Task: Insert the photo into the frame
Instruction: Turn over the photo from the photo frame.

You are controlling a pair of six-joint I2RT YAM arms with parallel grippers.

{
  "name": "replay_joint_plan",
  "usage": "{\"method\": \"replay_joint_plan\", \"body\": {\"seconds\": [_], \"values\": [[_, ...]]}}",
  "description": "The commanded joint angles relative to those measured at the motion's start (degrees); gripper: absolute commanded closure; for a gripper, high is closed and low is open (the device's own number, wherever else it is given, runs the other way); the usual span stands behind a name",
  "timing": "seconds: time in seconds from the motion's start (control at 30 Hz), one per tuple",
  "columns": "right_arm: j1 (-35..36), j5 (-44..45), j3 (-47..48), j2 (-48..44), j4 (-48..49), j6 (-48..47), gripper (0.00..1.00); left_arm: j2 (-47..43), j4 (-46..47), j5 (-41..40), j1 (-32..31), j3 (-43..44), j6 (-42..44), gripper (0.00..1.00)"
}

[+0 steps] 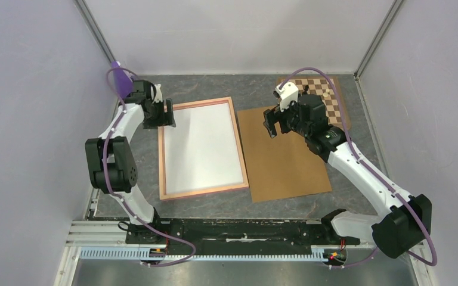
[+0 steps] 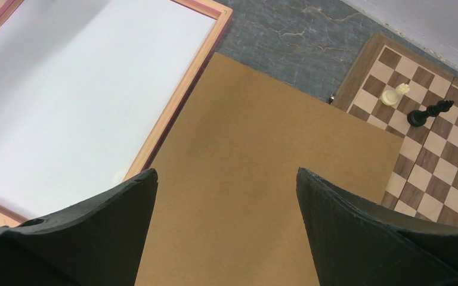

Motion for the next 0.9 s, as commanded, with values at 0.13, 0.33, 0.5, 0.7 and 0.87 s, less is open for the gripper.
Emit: {"method": "replay_joint_plan", "body": {"seconds": [0.13,0.33,0.5,0.7,0.87], "values": [[0.96,1.08,0.10,0.75,2.75,-2.33,0.11,-5.33,5.18,-1.39,-6.76,-6.36,5.81,0.16],[0.97,4.33,-4.36,1.05,4.78,-4.79,0.11,-6.89,7.21,-2.12,-12.64,-9.34,7.41,0.16],[0.64,7.01,-7.98,-0.25,6.12,-7.28,0.10,-6.36,9.54,-5.46,-17.88,-11.74,8.93,0.16],[-1.08,6.03,-10.39,-1.33,6.46,-8.29,0.09,-4.05,9.75,-4.75,-19.27,-12.30,8.99,0.16],[-2.05,5.45,-12.05,-2.42,7.02,-8.31,0.09,-3.38,9.80,-5.38,-19.31,-12.69,9.31,0.17]]}}
